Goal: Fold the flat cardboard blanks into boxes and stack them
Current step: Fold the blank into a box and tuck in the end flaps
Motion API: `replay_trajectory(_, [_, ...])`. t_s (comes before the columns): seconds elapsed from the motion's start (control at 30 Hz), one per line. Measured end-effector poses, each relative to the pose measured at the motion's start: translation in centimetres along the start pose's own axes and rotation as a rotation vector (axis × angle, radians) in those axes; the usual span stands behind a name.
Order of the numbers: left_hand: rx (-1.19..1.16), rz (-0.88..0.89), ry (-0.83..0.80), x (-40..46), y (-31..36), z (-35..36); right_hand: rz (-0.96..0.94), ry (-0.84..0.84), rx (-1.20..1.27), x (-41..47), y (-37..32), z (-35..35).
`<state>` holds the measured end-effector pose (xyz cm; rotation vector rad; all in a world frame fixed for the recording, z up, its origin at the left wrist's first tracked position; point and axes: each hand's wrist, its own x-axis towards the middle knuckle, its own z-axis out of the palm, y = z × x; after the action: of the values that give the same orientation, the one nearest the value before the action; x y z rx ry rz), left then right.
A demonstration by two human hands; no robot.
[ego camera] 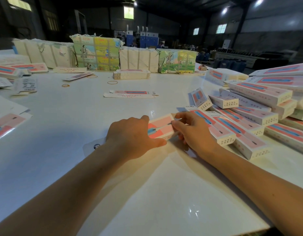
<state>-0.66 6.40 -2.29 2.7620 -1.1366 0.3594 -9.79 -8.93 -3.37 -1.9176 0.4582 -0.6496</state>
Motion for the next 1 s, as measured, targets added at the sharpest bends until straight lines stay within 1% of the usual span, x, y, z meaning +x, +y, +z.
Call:
replay_trajectory(0.13, [0.031, 0.011, -0.001, -0.1, 0.1, 0.0, -0.119, 0.001, -0.203, 0.1, 0.3, 0.1])
replay_trajectory(0.3, [0.097, 0.056, 0.004, -0.1, 0.4, 0.3, -0.156, -0.012, -0.327, 0.2, 0.3, 0.1])
replay_trajectory(0.43, [0.076, 0.072, 0.026, -0.2, 0.4, 0.3, -0.15, -0.044, -0.305, 0.1, 0.2, 0.1])
replay_trajectory(0.57, [0.059, 0.045, 0.043, -0.4, 0.5, 0.0, -0.201, -0.083, -0.333, 0.1, 0.2, -0.1])
replay_trajectory(0.6, [0.039, 0.028, 0.059, -0.5, 0.6, 0.0, -0.221, -0.059, -0.325, 0.2, 0.2, -0.1])
replay_trajectory(0.63, [0.005, 0.005, 0.081, -0.5, 0.5, -0.1, -0.253, 0.002, -0.291, 0.3, 0.1, -0.1])
replay_trajectory(0.7, [-0.084, -0.054, 0.131, -0.4, 0.4, -0.5, -0.274, 0.182, -0.133, 0.6, -0.2, -0.5])
replay_trajectory(0.73, [-0.124, -0.082, 0.148, -0.4, 0.4, -0.8, -0.23, 0.251, -0.018, 0.9, -0.2, -0.8])
replay_trajectory(0.77, [-0.149, -0.1, 0.157, -0.5, 0.3, -0.9, -0.134, 0.272, 0.136, 1.2, -0.2, -1.1])
replay_trajectory(0.8, [-0.161, -0.105, 0.158, -0.5, 0.4, -1.0, 0.011, 0.239, 0.332, 1.3, -0.4, -1.2])
replay_trajectory(0.87, [-0.161, -0.079, 0.15, -0.7, 0.8, -0.9, 0.305, 0.03, 0.76, 1.2, -0.7, -1.1])
replay_trajectory(0.9, [-0.158, -0.057, 0.144, -0.7, 1.1, -0.8, 0.375, -0.073, 0.907, 1.0, -0.9, -0.9])
replay_trajectory(0.93, [-0.158, -0.037, 0.14, -0.8, 1.3, -0.7, 0.377, -0.138, 0.994, 0.9, -1.0, -0.7])
replay_trajectory(1.0, [-0.168, -0.019, 0.144, -0.7, 1.5, -0.7, 0.299, -0.173, 1.035, 1.0, -1.0, -0.6])
